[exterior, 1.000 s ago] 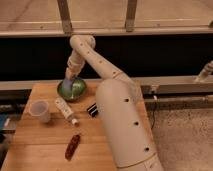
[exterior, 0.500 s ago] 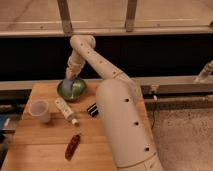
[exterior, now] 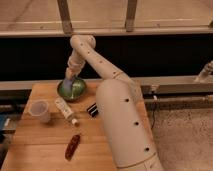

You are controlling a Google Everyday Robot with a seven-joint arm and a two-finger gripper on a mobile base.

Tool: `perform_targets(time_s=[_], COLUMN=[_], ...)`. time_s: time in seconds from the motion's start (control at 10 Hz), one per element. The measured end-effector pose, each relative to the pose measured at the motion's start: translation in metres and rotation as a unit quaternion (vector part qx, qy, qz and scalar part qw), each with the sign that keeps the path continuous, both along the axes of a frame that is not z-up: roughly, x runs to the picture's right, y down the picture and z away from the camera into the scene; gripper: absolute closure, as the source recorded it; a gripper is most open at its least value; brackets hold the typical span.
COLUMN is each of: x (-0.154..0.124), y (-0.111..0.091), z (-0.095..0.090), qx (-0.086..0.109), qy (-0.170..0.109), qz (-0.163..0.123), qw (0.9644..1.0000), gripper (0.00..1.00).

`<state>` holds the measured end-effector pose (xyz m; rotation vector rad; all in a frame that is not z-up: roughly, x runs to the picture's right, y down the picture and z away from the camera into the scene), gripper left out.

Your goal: Place the white sponge in the ceramic bowl

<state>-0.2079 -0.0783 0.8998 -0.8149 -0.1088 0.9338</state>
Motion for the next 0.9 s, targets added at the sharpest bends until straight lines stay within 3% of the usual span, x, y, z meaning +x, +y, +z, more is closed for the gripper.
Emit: perform_targets(time_s=[0.2, 0.9], x=[0.0000, 0.0001], y=[0.0000, -0.0001], z=[0.0000, 0.0000], qx=[0.000, 0.000], qy=[0.000, 0.000], qz=[0.000, 0.000], qw=[1.0000, 1.0000], gripper=[0.20, 0.20])
